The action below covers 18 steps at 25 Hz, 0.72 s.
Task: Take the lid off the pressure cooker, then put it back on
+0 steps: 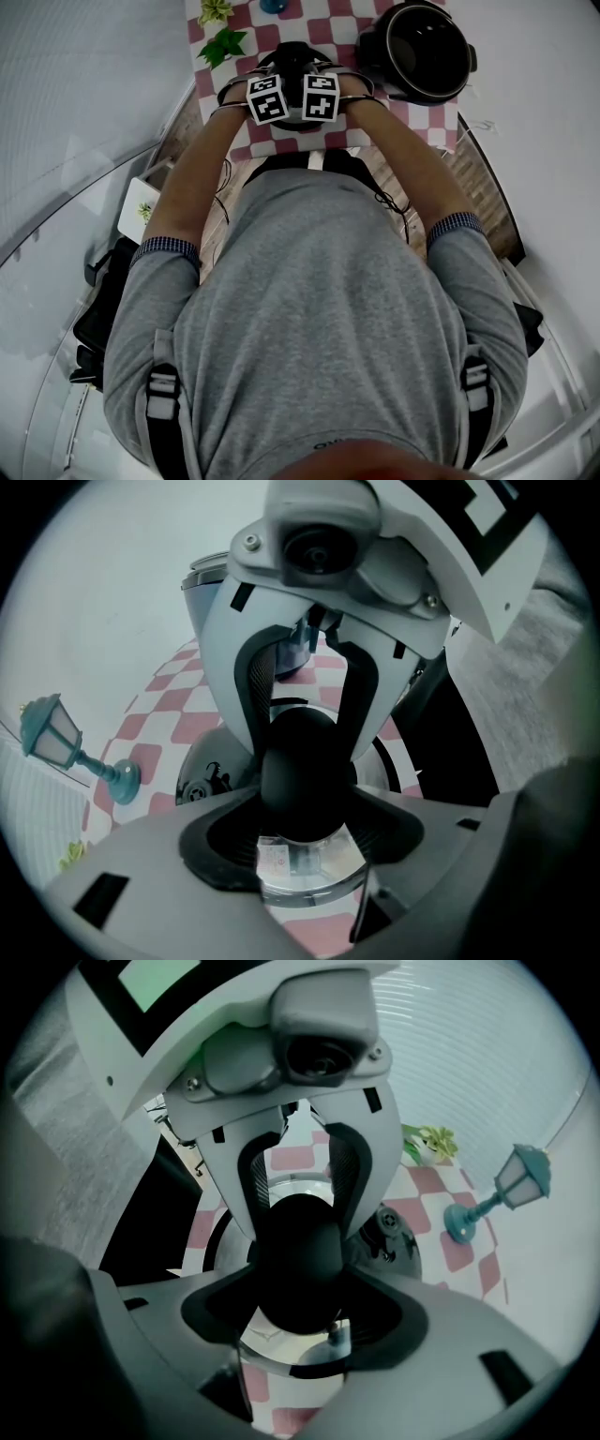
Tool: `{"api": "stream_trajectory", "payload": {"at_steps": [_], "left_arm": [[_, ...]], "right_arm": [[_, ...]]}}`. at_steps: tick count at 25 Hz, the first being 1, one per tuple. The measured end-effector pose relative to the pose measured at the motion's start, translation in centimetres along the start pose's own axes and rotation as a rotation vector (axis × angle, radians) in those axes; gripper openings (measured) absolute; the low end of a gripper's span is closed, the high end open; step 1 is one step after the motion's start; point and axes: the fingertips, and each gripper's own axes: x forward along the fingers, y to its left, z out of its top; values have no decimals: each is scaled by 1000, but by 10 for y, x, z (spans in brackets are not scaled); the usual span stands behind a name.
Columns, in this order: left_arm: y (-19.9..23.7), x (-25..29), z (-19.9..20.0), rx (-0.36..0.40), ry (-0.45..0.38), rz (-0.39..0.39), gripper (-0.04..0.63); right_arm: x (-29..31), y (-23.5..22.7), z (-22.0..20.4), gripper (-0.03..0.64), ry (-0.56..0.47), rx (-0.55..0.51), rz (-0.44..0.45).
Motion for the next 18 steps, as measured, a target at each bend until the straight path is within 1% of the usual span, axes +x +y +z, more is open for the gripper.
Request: {"api": "stream_trajectory", "payload": {"at_steps": [3, 9, 14, 18], "left_arm": [[-1, -3, 0, -1, 6, -2, 299], [-4, -27, 13, 23, -22, -1, 299], [-2, -56, 29, 70, -35, 3, 299], [-1, -80, 42, 121, -19, -4, 299]], "right_arm": [[-4, 1, 2, 290, 0, 7, 7], [-29, 2, 8, 290, 5, 21, -6], [-61, -1, 17, 291, -17, 50, -34], [-87, -4, 24, 291, -23, 86, -57]]}}
